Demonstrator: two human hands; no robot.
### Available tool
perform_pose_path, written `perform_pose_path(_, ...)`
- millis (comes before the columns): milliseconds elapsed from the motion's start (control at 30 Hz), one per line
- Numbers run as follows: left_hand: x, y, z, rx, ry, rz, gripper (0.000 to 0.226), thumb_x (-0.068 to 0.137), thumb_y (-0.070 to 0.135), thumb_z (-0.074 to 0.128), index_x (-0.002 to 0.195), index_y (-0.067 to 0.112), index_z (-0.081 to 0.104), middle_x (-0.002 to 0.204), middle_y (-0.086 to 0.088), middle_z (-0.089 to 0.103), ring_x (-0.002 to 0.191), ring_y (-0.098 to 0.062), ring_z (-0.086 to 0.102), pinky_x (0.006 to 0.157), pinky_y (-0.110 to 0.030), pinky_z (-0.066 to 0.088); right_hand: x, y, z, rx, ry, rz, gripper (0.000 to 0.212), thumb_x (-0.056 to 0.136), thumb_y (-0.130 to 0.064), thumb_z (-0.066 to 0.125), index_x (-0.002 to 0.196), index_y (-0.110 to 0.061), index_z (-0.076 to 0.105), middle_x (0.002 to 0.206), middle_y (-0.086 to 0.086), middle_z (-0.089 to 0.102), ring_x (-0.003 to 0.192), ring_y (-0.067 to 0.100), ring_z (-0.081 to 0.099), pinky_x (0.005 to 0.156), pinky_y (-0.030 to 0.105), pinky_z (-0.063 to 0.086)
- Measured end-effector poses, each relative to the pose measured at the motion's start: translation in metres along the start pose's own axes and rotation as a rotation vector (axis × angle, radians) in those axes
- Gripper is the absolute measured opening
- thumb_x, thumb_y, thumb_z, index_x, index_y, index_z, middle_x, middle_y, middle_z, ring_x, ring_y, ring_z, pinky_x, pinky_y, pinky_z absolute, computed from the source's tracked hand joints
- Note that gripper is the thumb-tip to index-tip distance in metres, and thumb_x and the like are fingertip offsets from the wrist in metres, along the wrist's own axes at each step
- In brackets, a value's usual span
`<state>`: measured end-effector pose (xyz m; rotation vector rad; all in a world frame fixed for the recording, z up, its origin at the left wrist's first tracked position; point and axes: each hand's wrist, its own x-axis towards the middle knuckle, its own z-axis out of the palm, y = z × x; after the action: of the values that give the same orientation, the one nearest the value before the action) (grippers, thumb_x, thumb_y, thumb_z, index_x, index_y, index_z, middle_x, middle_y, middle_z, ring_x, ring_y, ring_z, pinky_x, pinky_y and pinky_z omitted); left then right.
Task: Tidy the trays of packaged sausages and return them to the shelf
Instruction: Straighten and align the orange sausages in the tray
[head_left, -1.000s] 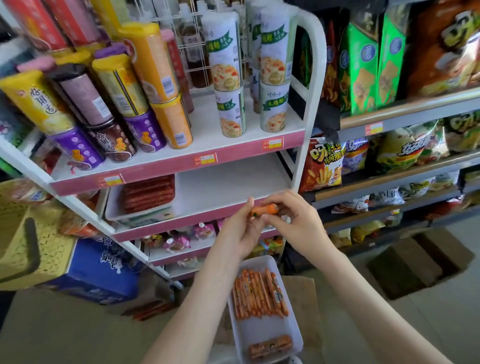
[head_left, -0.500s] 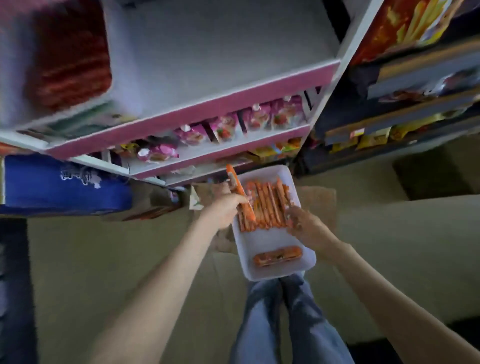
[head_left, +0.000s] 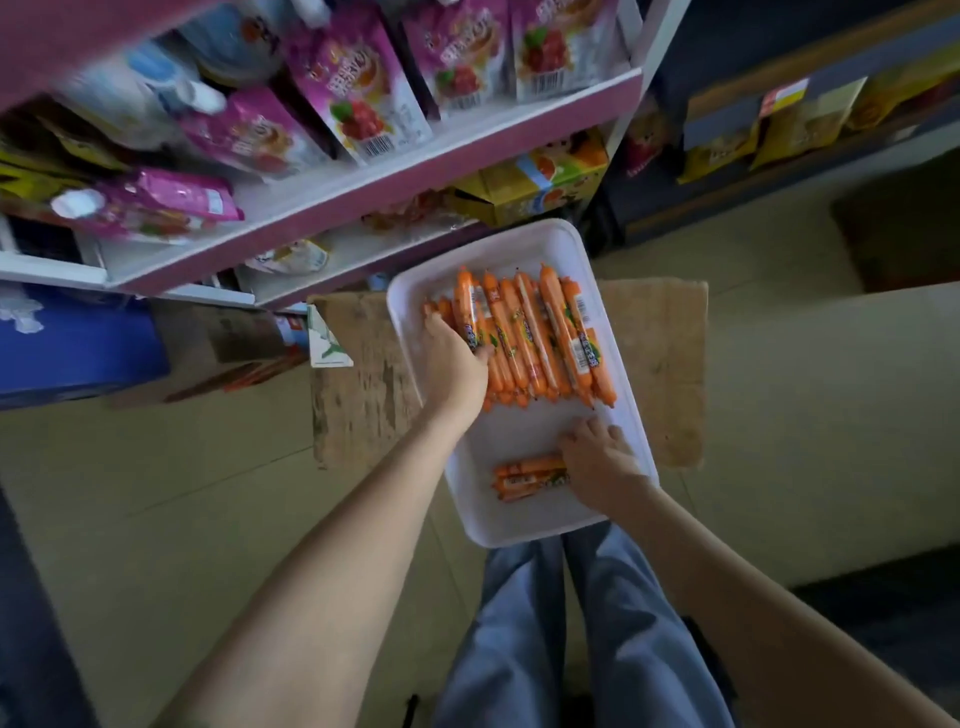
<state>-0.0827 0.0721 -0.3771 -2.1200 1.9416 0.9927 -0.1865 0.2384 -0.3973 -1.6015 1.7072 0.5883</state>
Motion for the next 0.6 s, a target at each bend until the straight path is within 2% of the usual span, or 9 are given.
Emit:
perform_pose_path(100,-0.004,0.002,-0.003,-0.005,0.018,-0.005,0.058,0.087,0.037,0.066,0.127,0.006,0.037,0.121,-0.009,0.050,0.111,-0.025,0.053,0.085,-0.030,0.042,-0.005,-0.002,-0.003,-0.056,-0.050,-0.058,0.033,0.095,-0.011,0.043,0.128,-0.007,0.046,0.129,0.013,0.050,0.117,0.031,0.049,0.094,0.040,0.040)
perform_pose_path(200,-0.018,0.008,-0.014,-0.011,0.013,0.070,0.041,0.094,0.036,0.054,0.122,0.011,0.039,0.114,-0.007,0.047,0.103,-0.024,0.052,0.077,-0.032,0.043,-0.013,-0.008,-0.013,-0.061,0.060,-0.112,0.027,0.081,-0.016,0.070,0.106,-0.007,0.064,0.106,0.013,0.062,0.094,0.030,0.062,0.077,0.037,0.053)
perform_pose_path(267,-0.033,0.010,-0.022,0.086,-0.055,0.170,0.037,0.098,0.032,0.046,0.127,0.012,0.039,0.123,-0.009,0.045,0.104,-0.024,0.053,0.081,-0.036,0.046,-0.020,-0.008,-0.014,-0.093,-0.028,-0.124,0.031,0.094,-0.016,0.052,0.124,-0.009,0.055,0.125,0.011,0.052,0.111,0.030,0.054,0.087,0.040,0.049)
perform_pose_path(300,-0.041,0.009,-0.026,0.131,-0.094,0.222,0.032,0.099,0.029,0.043,0.126,0.012,0.042,0.125,-0.009,0.045,0.105,-0.024,0.053,0.080,-0.033,0.044,-0.024,-0.009,-0.015,-0.136,-0.086,-0.111,0.035,0.098,-0.016,0.042,0.132,-0.010,0.048,0.133,0.010,0.046,0.119,0.029,0.048,0.094,0.040,0.045)
perform_pose_path(400,-0.064,0.001,-0.040,0.174,-0.249,0.311,0.023,0.099,0.022,0.042,0.118,0.015,0.053,0.125,-0.004,0.049,0.102,-0.021,0.055,0.076,-0.028,0.040,-0.025,-0.009,-0.016,-0.173,-0.118,-0.174,0.040,0.100,-0.020,0.037,0.140,-0.012,0.040,0.140,0.009,0.043,0.126,0.027,0.043,0.103,0.036,0.037)
perform_pose_path(467,-0.077,-0.007,-0.052,0.136,-0.334,0.318,0.021,0.098,0.020,0.045,0.115,0.016,0.057,0.123,-0.003,0.053,0.101,-0.020,0.057,0.082,-0.030,0.046,-0.026,-0.003,-0.012,-0.022,-0.161,-0.089,0.043,0.099,-0.031,0.043,0.137,-0.011,0.042,0.132,0.008,0.051,0.115,0.024,0.053,0.095,0.030,0.046)
perform_pose_path(500,-0.082,-0.010,-0.059,0.115,-0.358,0.315,0.021,0.097,0.020,0.046,0.115,0.017,0.058,0.122,-0.002,0.055,0.102,-0.019,0.058,0.086,-0.032,0.047,-0.028,-0.002,-0.015,0.105,-0.170,-0.030,0.038,0.098,-0.035,0.046,0.129,-0.013,0.048,0.121,0.007,0.059,0.105,0.020,0.060,0.087,0.030,0.051)
perform_pose_path(567,-0.092,-0.014,-0.075,0.097,-0.368,0.310,0.022,0.097,0.018,0.048,0.116,0.019,0.059,0.121,-0.001,0.058,0.104,-0.017,0.058,0.088,-0.032,0.048,-0.040,-0.002,-0.032,0.237,-0.160,-0.070,0.017,0.100,-0.023,0.043,0.107,-0.015,0.056,0.100,0.009,0.065,0.097,0.008,0.066,0.085,0.024,0.052)
perform_pose_path(600,-0.097,-0.015,-0.083,0.102,-0.366,0.311,0.023,0.097,0.018,0.048,0.117,0.020,0.059,0.122,0.000,0.058,0.104,-0.016,0.058,0.087,-0.030,0.048,-0.053,0.001,-0.051,0.274,-0.129,-0.106,0.017,0.101,-0.016,0.039,0.104,-0.013,0.056,0.099,0.011,0.065,0.097,0.003,0.065,0.086,0.019,0.049)
